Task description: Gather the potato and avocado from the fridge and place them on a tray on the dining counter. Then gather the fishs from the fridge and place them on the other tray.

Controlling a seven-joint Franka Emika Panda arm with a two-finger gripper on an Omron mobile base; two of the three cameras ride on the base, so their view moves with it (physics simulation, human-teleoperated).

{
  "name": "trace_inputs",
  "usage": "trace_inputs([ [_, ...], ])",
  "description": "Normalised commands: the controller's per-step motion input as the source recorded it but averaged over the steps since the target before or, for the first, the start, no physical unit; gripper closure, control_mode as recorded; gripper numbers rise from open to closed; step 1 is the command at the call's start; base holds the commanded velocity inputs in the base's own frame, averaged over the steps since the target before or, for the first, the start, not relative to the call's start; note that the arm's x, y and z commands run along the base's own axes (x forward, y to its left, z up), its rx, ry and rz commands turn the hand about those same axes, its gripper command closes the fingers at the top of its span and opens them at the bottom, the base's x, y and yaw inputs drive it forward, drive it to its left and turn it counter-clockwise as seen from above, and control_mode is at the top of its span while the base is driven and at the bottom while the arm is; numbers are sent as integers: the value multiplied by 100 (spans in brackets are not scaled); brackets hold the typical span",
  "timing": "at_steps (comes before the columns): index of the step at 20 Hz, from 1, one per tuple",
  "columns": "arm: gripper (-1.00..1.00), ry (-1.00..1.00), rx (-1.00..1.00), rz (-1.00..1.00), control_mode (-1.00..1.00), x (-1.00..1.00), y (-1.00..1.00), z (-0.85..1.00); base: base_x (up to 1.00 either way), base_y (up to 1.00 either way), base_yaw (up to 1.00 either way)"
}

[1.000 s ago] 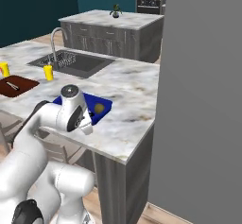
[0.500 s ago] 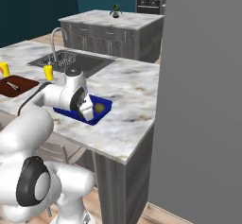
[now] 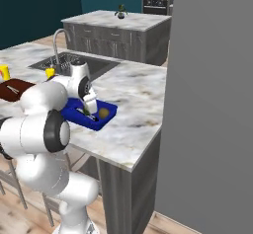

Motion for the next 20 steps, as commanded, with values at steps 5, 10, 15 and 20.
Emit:
trace_inputs([
  [5,100,5,-2,0,-100,67,16,-52,0,0,0],
  [10,100,2,-1,0,-100,62,23,-54,0,0,0],
  [15,100,0,0,0,-100,57,18,-24,0,0,0],
  [20,100,0,0,0,-100,48,8,-16,0,0,0],
])
